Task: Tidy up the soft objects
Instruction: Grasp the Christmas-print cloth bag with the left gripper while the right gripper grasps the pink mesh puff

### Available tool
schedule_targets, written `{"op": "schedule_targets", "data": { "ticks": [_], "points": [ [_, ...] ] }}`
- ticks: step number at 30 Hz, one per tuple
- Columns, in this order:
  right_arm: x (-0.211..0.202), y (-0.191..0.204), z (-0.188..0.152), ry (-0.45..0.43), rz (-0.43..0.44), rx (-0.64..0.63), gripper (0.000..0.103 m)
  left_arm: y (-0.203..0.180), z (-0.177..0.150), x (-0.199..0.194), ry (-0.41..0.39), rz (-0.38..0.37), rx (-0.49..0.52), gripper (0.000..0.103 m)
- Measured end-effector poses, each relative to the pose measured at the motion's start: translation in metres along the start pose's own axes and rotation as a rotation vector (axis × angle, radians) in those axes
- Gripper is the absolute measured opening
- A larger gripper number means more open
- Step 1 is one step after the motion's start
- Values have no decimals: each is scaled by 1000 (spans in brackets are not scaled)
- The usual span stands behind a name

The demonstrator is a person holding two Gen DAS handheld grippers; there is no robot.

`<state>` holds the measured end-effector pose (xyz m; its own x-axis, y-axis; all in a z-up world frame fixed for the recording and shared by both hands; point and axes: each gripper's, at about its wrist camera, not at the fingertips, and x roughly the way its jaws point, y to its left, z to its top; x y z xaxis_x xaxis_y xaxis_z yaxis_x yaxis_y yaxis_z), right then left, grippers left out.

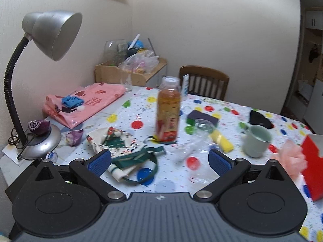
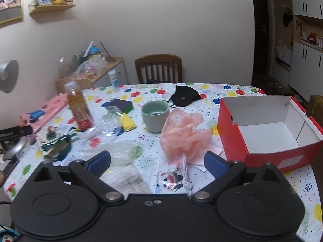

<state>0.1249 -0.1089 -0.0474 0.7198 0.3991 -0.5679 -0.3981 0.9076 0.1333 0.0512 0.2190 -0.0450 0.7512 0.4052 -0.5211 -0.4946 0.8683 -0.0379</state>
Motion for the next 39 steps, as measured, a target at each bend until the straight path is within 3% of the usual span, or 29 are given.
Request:
{"op": "schedule_targets", "data": {
  "ticks": [13,18,22,28,39],
  "points": [
    [86,1,26,49,-114,-42,92,63,10,107,123,129,-34,103],
    [120,-2,34,80,-157,-44,90,81,8,148,150,211,6,103],
    [144,-9,39,110,-192,-39,90,99,6,175,201,231,-34,103],
    [179,-14,41,150,-235,-32,91,115,3,202,268,207,-121,103],
    [223,-32,26,245,-278,-30,90,115,-10,235,346,181,-128,102]
  ]
}}
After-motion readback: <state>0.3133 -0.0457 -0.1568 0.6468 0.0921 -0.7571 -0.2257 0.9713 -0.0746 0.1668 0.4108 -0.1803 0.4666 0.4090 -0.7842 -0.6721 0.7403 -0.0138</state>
